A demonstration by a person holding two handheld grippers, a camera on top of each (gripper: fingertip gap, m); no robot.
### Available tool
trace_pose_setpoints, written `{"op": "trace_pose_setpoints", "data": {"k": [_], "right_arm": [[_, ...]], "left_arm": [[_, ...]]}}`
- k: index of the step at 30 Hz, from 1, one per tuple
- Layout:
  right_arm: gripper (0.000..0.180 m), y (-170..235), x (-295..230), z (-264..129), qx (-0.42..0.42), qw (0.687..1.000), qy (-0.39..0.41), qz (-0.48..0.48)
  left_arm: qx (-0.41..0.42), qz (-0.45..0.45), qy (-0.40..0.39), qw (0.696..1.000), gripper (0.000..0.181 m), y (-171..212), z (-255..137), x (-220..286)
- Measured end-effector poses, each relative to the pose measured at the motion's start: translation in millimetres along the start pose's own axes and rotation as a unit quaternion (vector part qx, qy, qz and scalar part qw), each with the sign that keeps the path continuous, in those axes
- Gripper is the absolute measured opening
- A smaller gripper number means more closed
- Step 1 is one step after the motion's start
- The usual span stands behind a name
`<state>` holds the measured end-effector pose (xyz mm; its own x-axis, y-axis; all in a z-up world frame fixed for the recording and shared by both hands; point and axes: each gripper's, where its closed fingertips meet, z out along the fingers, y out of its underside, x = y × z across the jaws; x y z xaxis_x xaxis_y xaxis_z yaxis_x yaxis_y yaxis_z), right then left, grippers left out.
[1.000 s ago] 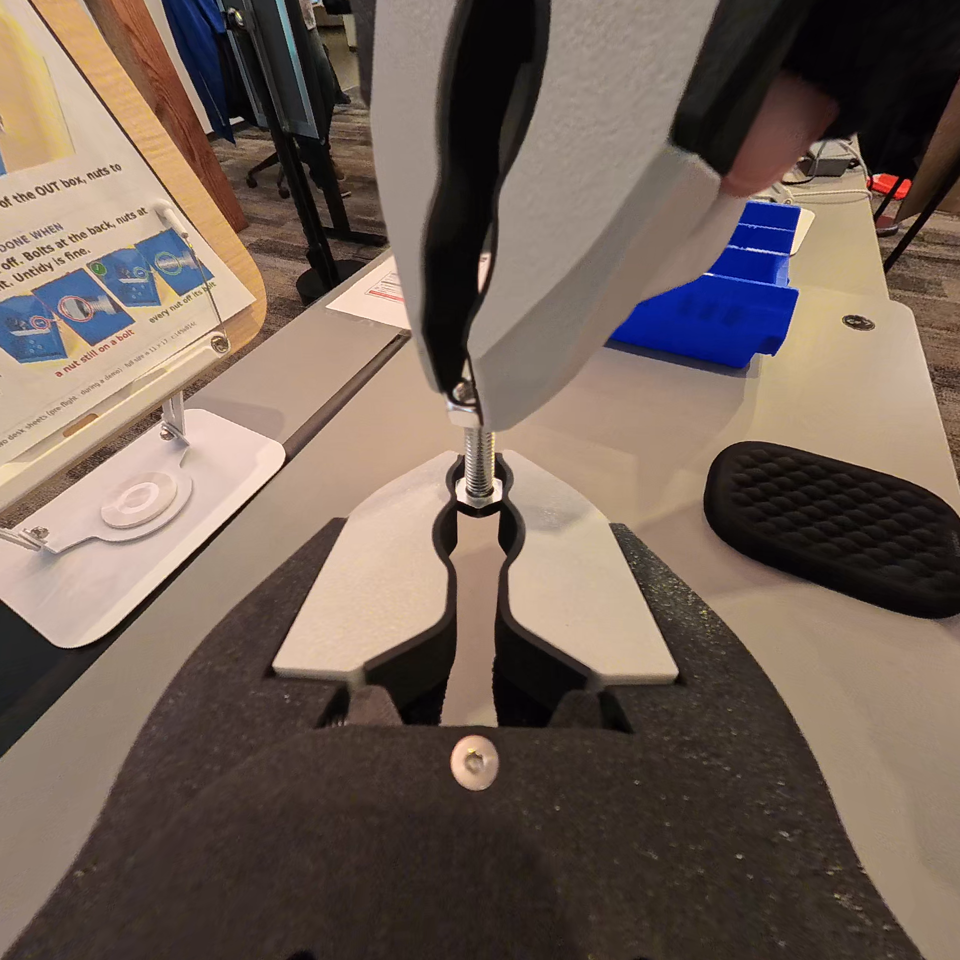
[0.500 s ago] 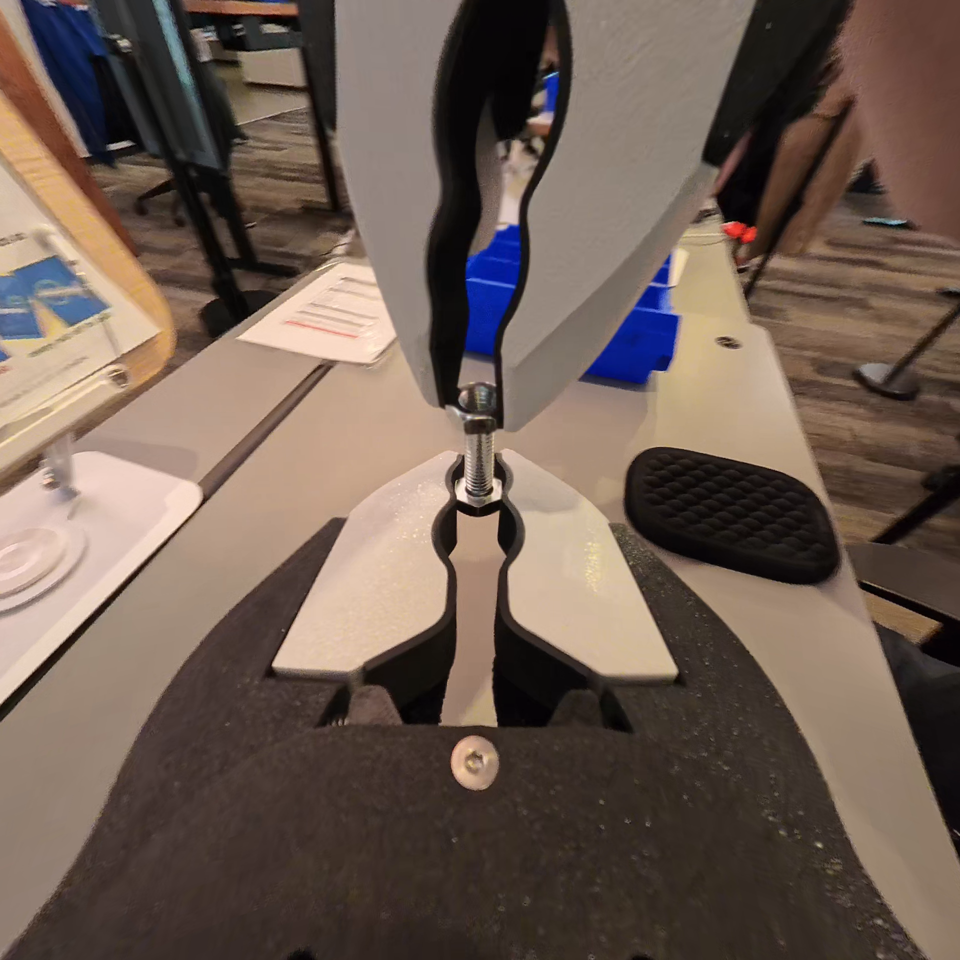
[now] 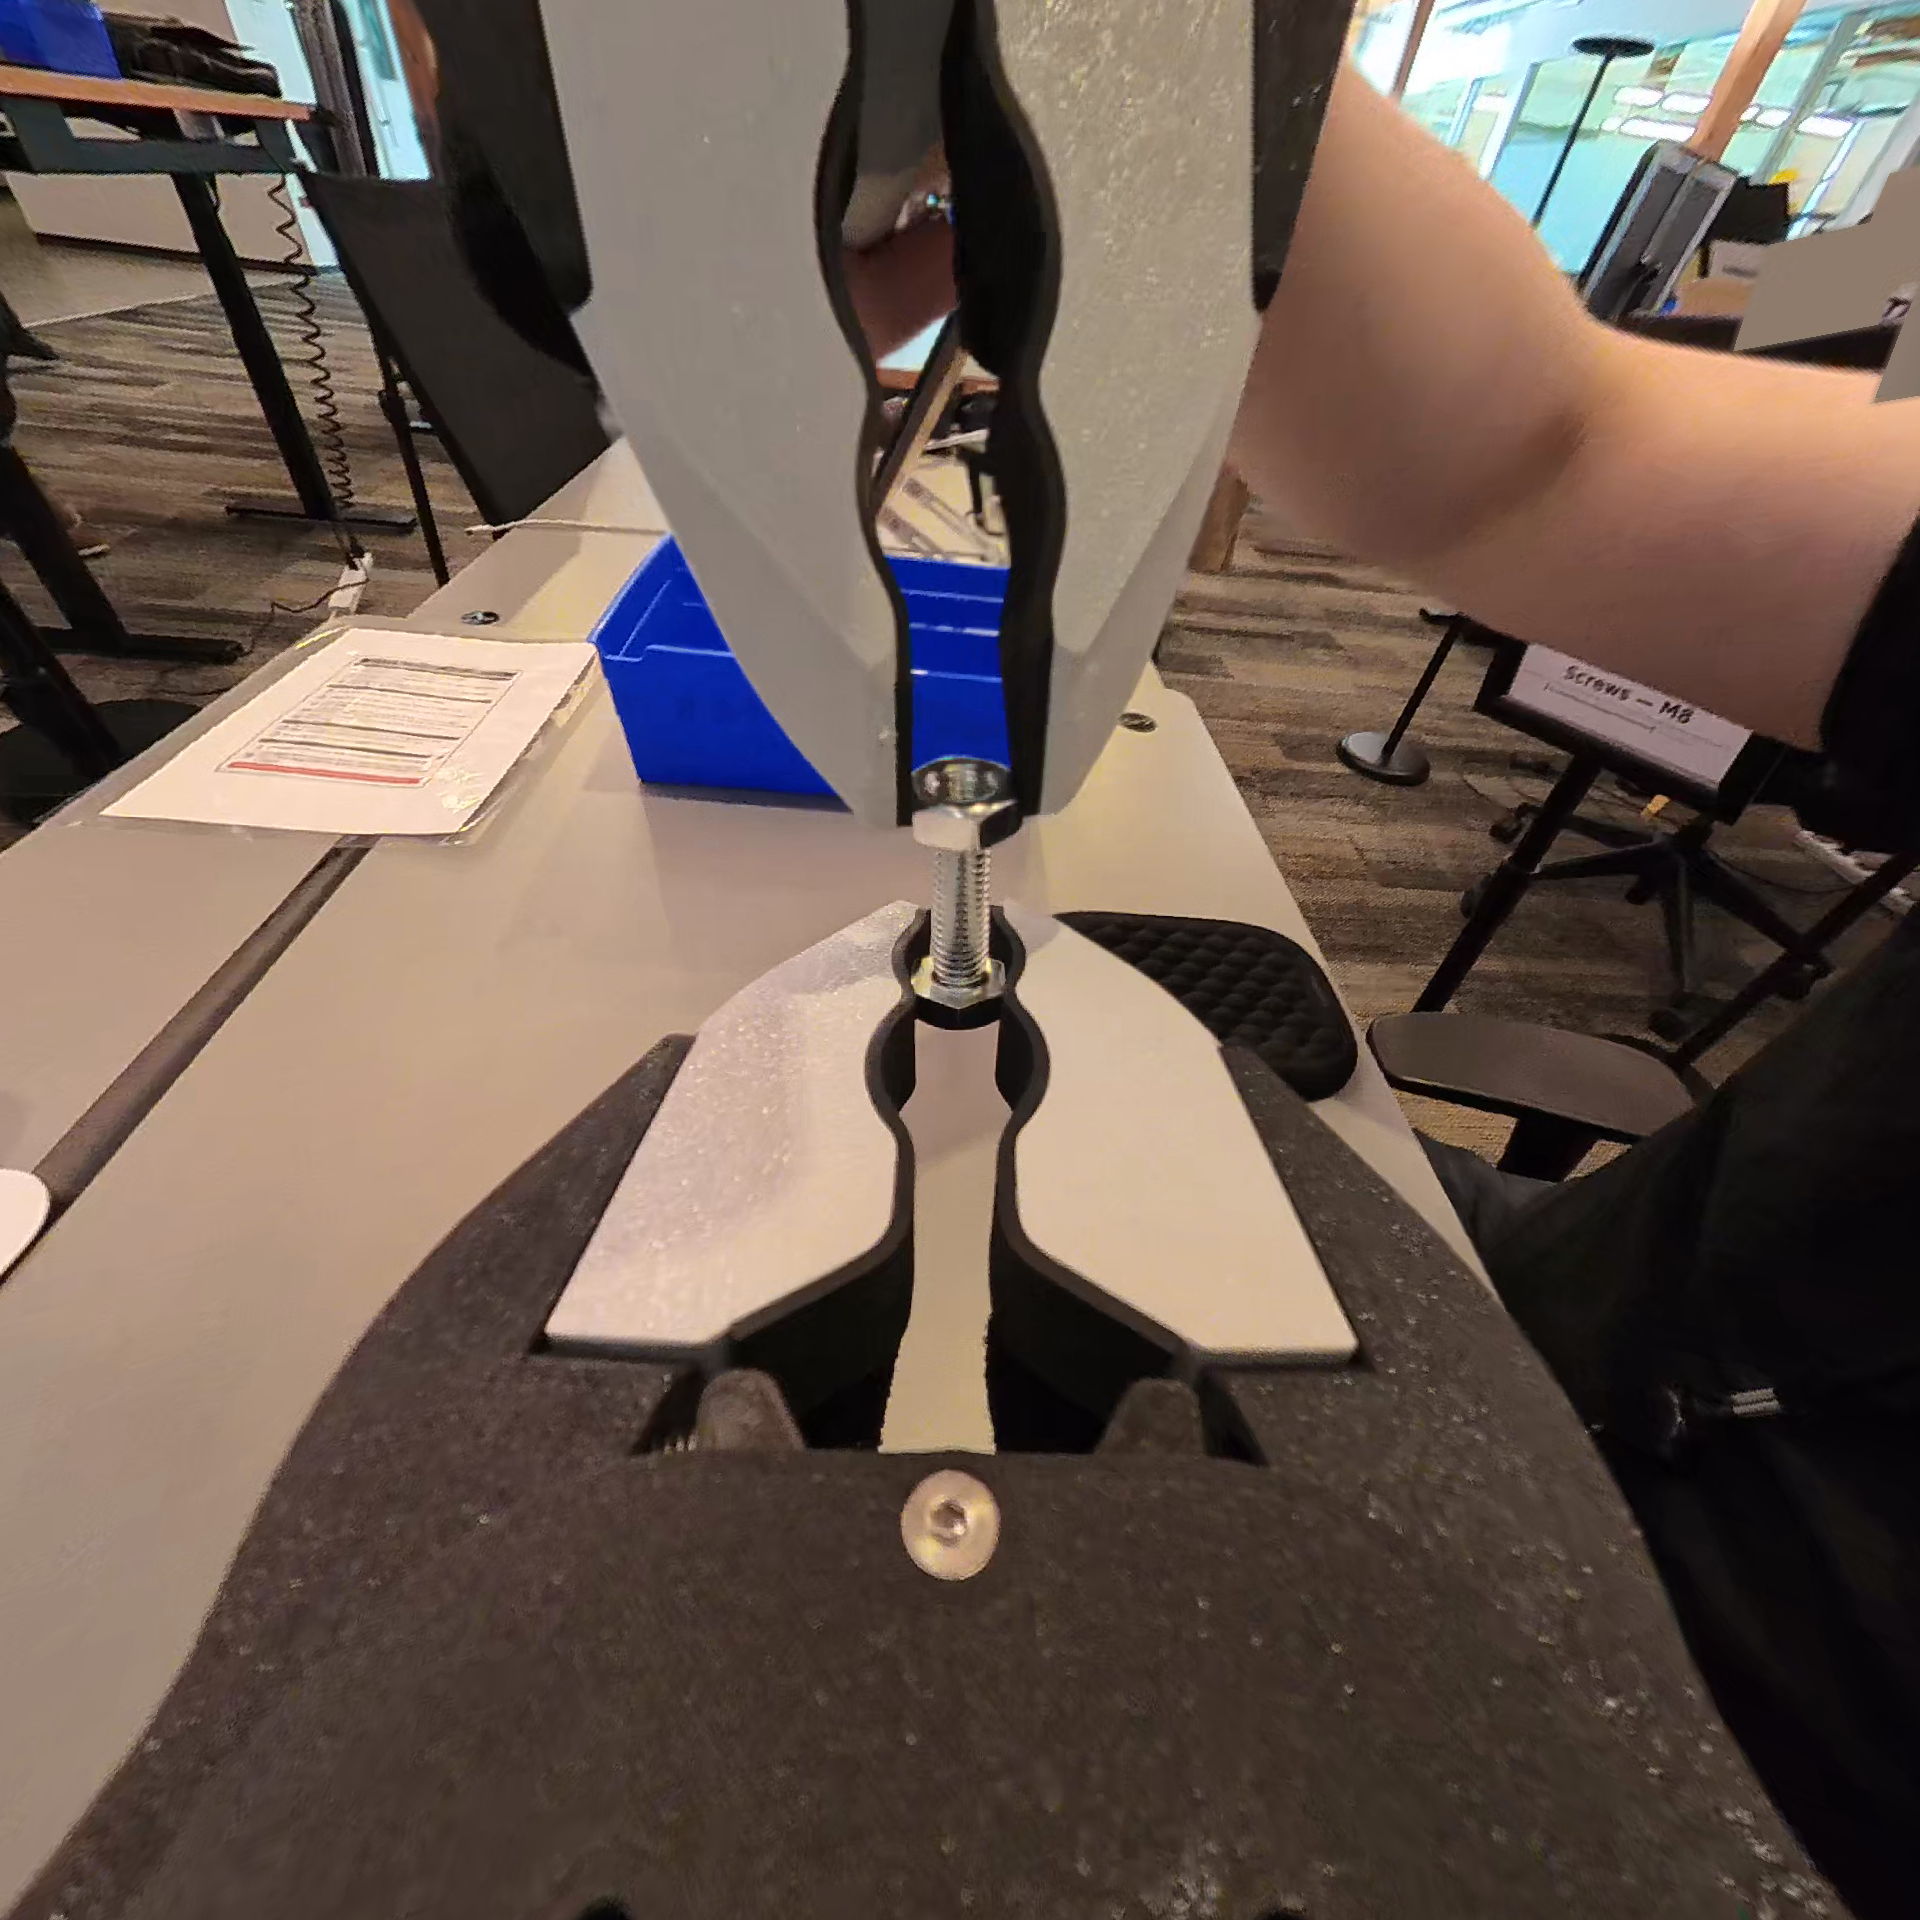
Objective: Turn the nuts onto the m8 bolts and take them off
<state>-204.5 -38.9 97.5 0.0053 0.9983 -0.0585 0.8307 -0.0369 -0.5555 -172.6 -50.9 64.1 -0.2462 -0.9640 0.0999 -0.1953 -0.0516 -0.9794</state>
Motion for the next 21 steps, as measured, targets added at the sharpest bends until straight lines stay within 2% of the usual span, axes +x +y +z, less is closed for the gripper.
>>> {"op": "trace_pose_setpoints", "data": {"k": [21], "right_arm": [[0.013,-4.8,-4.0,-4.3,0.030,0.999,0.003,-0.026]], "left_arm": [[0.010,-0.002,0.005,1.000,0.010,-5.6,-0.8,4.4]]}}
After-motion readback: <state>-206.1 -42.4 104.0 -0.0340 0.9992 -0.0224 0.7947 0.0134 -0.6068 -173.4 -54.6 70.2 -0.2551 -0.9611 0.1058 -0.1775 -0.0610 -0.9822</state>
